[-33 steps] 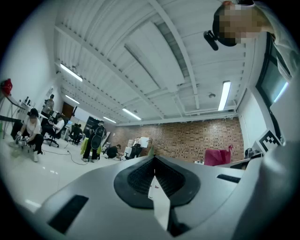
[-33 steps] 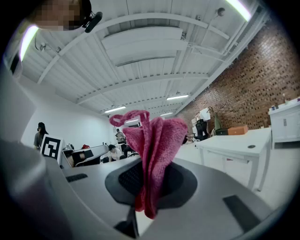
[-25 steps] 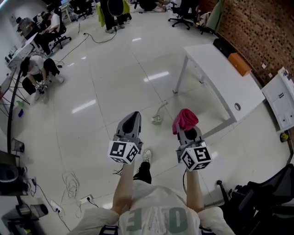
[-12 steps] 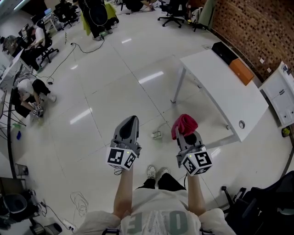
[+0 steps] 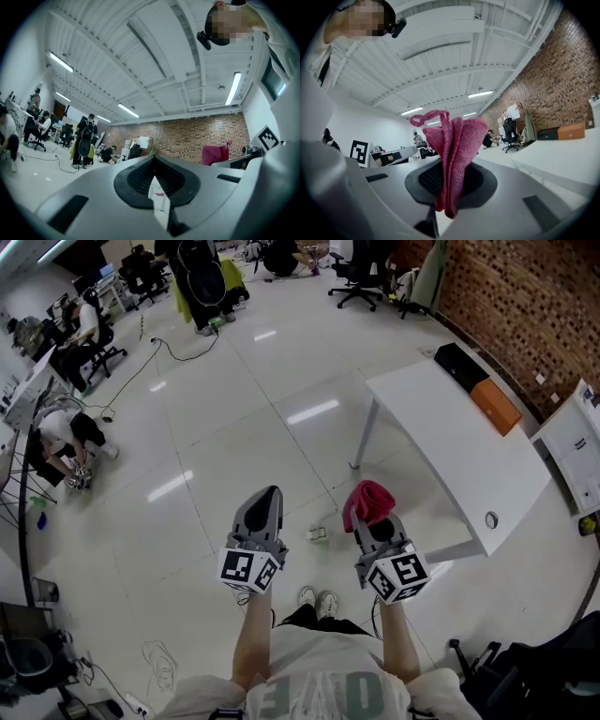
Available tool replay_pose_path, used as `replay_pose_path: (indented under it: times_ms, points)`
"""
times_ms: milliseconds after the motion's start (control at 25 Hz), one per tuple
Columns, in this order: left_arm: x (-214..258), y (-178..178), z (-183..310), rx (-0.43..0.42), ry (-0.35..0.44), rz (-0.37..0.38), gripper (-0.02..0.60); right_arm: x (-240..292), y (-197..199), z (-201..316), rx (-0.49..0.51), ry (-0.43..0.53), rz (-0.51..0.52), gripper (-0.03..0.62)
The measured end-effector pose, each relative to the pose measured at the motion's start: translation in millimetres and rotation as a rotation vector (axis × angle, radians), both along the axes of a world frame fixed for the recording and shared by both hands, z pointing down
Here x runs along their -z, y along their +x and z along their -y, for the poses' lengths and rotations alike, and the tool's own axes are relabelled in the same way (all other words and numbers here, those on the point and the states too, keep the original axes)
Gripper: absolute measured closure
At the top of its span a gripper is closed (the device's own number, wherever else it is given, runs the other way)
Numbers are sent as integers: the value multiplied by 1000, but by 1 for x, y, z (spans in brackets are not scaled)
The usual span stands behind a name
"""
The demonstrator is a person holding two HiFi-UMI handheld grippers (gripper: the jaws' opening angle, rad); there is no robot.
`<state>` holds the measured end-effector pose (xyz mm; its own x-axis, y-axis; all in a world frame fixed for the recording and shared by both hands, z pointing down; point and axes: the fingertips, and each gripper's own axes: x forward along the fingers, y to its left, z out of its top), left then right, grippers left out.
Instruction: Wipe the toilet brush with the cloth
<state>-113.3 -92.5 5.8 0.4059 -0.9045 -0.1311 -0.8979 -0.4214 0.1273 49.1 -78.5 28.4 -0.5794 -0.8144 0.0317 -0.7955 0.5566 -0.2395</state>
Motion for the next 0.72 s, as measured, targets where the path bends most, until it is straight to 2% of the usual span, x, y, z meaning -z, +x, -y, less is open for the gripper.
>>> replay_pose_path:
  times_ms: [240, 520, 720]
  points:
    - [-16, 3, 29, -16, -36, -3, 578, -13, 8, 28, -36, -30, 6, 563]
    - [-8, 5, 56, -5, 5, -7, 578, -5, 19, 62, -57, -8, 33, 563]
    - [-20, 12, 77, -27, 17, -3, 578, -6, 30, 86, -54, 49, -6, 563]
